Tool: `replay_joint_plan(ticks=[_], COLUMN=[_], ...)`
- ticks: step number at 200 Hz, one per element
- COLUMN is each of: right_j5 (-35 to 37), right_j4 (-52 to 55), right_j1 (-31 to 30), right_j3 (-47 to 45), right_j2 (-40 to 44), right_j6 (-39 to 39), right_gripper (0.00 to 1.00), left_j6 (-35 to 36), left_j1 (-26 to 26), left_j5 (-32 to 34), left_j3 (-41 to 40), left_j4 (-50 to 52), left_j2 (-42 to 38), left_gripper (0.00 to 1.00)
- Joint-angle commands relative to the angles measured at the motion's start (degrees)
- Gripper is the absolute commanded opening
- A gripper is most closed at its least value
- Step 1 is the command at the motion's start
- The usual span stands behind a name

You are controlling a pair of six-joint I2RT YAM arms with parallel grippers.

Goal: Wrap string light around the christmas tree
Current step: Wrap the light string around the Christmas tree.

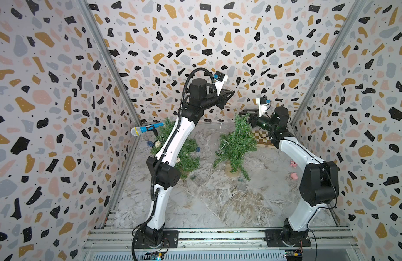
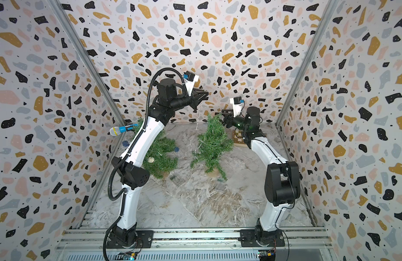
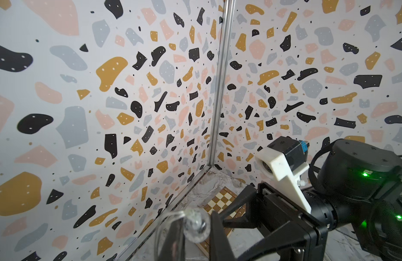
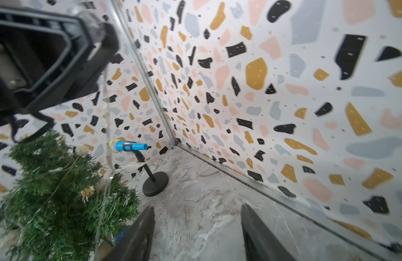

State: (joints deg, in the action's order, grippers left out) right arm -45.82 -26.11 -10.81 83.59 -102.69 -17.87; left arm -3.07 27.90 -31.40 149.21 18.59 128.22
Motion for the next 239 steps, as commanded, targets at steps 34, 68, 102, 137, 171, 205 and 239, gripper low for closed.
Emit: replay_joint_plan(ticks=[34,68,102,137,171,205,239], right_j5=[-14.1,-15.9,-21.2,-25.5,-26.6,-26.5,-18.2], right_j4=[-9.6,-13.4,-14.4,-11.5,-14.6,-14.6,-19.8], right_j1=[-0.2,0.1,0.3,0.3,0.0,-0.9,-0.3], right_j3=[5.2,10.2,15.0,19.8,24.2,26.4,21.6], right_j2=[-2.7,-7.0,-10.7,-14.2,-18.9,-21.6,-20.1], right_j6=[1.3,-3.8,-7.2,-4.4,-8.2,-8.0,-12.1], right_gripper=[0.74,0.76,0.75,0.75,0.72,0.67,0.29], left_j6=[-1.7,-2.1,-2.4,-4.1,-5.2,-5.0,-4.9], left_j1=[1.0,1.5,2.0,2.3,2.7,3.1,3.4], left_j5=[-3.3,-4.2,-4.3,-5.2,-5.4,-5.9,-6.0], left_j3=[2.4,1.9,1.8,2.5,3.0,2.2,1.9], left_j4=[-6.1,-6.0,-6.2,-7.8,-10.7,-10.1,-9.8], left_j2=[1.2,1.7,2.6,4.3,6.0,6.7,7.1], left_gripper=[0.00,0.00,0.00,0.00,0.00,0.00,0.00])
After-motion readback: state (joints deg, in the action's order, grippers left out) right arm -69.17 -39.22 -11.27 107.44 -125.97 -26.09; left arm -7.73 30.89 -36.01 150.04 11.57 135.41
